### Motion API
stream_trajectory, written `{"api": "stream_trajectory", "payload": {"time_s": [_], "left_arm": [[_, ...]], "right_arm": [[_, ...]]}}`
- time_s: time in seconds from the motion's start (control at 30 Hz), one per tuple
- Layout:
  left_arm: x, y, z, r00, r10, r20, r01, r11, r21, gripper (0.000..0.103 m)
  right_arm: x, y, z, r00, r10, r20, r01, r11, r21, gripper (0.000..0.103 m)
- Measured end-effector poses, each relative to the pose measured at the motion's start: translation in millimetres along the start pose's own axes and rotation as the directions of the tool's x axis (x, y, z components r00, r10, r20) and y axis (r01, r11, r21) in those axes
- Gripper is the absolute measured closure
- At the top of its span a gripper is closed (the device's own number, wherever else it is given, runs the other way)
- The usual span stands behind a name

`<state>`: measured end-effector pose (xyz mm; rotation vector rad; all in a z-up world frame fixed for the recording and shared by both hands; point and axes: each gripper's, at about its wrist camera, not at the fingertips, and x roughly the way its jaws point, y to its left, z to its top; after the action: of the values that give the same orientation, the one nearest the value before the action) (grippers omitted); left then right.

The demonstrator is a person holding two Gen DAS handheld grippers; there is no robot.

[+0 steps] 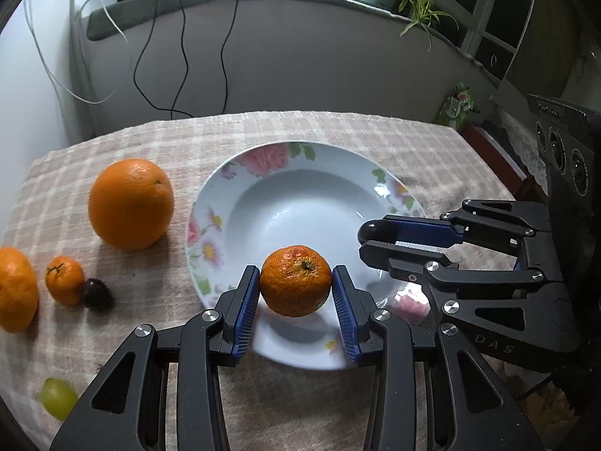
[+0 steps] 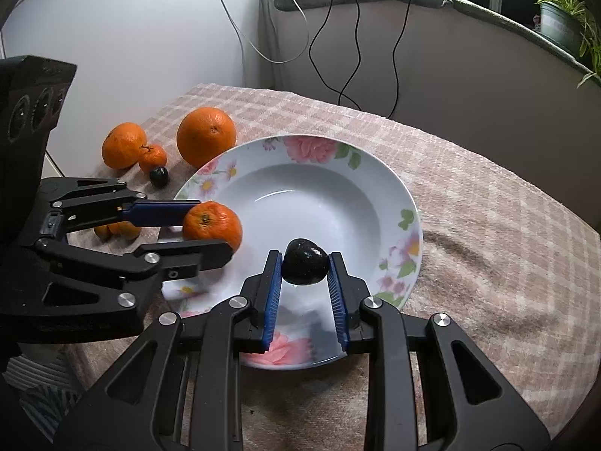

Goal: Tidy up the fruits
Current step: 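Carry both fruits over the white plate and open both tools to drop them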

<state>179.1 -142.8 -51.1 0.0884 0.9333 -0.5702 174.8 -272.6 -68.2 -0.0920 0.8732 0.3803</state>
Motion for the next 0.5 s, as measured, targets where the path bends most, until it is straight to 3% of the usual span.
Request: {"api": "stream_trajectory", "payload": {"time_s": [0.37,0.5], "left_arm": [[9.2,-7.5,2.3,0.999,0.000,-0.040,0.001,0.999,0.034,0.064],[4.4,-7.4,3.1,1.000,-0.008,-0.022,0.008,1.000,0.029,0.052]], "right_arm": [[4.7,-3.3,-3.5,1.000,0.010,-0.019,-0.010,1.000,-0.012,0.077],[1.4,-3.4,-5.1,1.000,0.002,-0.022,-0.003,1.000,-0.017,0.076]]}}
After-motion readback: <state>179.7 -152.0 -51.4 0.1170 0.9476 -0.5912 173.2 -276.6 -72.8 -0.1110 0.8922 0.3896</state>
